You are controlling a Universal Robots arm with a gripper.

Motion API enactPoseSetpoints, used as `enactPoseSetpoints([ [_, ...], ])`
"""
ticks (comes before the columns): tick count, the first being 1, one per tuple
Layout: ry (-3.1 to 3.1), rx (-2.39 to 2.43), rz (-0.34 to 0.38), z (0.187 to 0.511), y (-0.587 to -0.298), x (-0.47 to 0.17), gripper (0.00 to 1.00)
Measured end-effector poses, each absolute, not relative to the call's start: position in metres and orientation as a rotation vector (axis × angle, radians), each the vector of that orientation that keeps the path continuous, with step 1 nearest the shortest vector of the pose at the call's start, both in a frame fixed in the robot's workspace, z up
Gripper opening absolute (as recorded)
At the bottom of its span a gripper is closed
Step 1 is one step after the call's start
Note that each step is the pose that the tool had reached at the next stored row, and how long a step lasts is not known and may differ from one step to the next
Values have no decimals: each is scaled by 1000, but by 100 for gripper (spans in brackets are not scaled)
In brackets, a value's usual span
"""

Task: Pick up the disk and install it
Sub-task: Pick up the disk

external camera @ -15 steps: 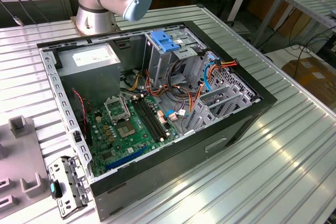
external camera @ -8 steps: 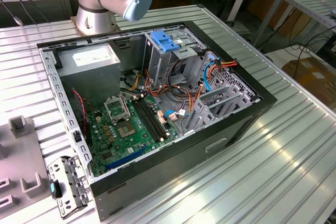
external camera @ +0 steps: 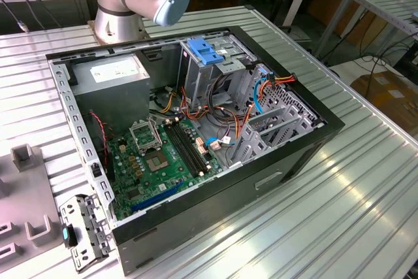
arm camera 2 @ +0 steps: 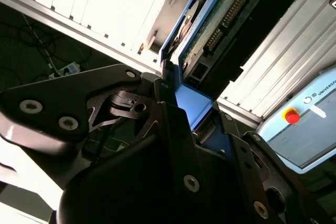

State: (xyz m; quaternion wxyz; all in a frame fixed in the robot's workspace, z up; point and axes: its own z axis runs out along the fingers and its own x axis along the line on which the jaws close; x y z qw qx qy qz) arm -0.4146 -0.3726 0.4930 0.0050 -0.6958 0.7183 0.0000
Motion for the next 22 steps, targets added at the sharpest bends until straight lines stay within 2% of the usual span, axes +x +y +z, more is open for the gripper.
enactPoseSetpoints([
  [22, 2253, -2182, 6, 503, -373, -410, 37],
])
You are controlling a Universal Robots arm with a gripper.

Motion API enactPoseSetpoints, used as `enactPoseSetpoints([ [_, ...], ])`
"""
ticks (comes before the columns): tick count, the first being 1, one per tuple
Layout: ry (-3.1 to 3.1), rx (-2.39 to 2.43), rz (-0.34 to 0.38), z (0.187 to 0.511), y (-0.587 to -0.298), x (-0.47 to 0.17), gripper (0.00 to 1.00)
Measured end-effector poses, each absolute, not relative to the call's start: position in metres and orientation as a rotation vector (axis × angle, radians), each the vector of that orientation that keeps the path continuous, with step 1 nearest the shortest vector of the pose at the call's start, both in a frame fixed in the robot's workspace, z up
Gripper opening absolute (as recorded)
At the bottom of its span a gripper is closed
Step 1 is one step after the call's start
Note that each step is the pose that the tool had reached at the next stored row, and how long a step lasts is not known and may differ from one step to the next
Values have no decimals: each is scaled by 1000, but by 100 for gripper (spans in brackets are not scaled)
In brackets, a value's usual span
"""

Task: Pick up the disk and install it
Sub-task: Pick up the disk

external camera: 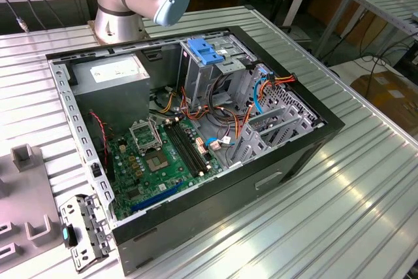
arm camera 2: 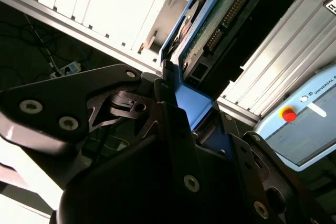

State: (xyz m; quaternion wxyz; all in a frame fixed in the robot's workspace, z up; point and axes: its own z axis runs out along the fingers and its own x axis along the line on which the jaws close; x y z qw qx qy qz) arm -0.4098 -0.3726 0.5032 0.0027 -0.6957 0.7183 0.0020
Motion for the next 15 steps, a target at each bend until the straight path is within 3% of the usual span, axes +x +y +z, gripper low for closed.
enactPoseSetpoints([
  [15, 2253, -2182, 6, 503, -373, -397, 37],
])
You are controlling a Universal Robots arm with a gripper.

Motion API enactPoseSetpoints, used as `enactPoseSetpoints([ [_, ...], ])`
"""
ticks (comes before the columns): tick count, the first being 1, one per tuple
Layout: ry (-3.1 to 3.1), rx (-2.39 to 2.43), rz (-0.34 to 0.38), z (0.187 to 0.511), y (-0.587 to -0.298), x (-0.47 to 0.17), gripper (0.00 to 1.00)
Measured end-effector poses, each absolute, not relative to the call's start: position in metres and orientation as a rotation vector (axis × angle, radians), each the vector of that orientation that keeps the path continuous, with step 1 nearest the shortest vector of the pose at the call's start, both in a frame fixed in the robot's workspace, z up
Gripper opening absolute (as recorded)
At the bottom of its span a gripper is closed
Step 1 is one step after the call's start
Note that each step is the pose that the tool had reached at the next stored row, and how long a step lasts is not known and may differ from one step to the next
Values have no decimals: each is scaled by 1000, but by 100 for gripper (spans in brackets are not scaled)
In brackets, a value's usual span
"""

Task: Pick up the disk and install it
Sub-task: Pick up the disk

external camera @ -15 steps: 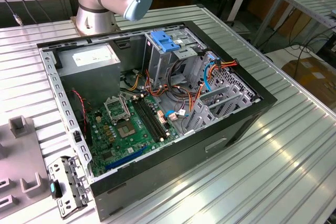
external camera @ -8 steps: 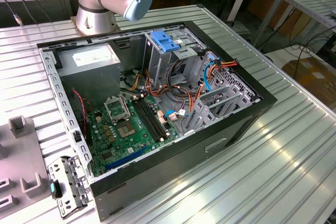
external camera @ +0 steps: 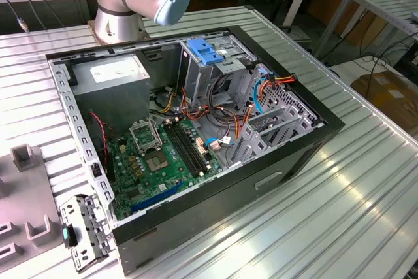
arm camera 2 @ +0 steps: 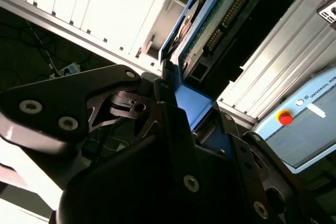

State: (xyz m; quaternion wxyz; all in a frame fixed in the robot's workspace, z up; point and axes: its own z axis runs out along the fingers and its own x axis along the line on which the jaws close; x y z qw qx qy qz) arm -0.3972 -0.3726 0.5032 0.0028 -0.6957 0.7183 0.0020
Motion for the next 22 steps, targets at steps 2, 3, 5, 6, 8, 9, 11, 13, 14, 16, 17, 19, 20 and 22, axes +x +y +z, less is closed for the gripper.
enactPoseSetpoints([
  [2, 2253, -2182, 6, 503, -373, -394, 37],
  [3, 2253, -2182, 6, 503, -373, -392, 37],
  [5, 2253, -2182, 6, 503, -373, -389, 37],
  [6, 2253, -2182, 6, 503, -373, -387, 37],
  [8, 2253, -2182, 6, 503, -373, -383, 37],
  [9, 2253, -2182, 6, 503, -373, -382, 37],
  [11, 2253, -2182, 6, 503, -373, -379, 37],
  [13, 2253, -2182, 6, 503, -375, -378, 37],
  [14, 2253, -2182, 6, 503, -375, -378, 37],
  [16, 2253, -2182, 6, 503, -378, -378, 37],
  [17, 2253, -2182, 6, 503, -380, -378, 37],
  [19, 2253, -2182, 6, 503, -382, -377, 37],
  [20, 2253, -2182, 6, 503, -383, -376, 37],
  [22, 2253, -2182, 6, 503, -383, -373, 37],
])
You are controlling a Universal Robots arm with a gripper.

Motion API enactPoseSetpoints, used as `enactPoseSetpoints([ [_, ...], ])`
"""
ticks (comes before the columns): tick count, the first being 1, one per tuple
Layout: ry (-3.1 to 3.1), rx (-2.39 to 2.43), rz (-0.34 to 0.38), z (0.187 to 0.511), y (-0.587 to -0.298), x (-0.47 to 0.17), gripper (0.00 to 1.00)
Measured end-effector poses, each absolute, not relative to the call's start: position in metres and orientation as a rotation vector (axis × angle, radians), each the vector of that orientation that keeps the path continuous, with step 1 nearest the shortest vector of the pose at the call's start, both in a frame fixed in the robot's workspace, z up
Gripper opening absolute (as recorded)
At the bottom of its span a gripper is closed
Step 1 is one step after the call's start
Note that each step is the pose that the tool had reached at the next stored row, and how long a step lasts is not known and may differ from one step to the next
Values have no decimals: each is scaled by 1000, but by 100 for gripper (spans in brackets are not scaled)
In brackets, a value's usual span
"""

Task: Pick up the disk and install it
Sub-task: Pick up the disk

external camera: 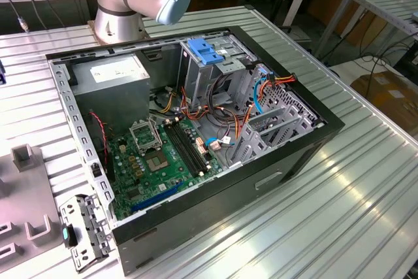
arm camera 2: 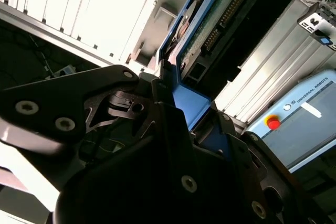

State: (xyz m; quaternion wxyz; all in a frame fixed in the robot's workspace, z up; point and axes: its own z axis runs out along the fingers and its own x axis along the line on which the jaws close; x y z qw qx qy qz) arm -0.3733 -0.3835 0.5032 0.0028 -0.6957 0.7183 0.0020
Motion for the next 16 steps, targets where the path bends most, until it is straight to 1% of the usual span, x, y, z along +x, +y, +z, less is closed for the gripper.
enactPoseSetpoints([
  [16, 2253, -2182, 6, 503, -384, -349, 37],
])
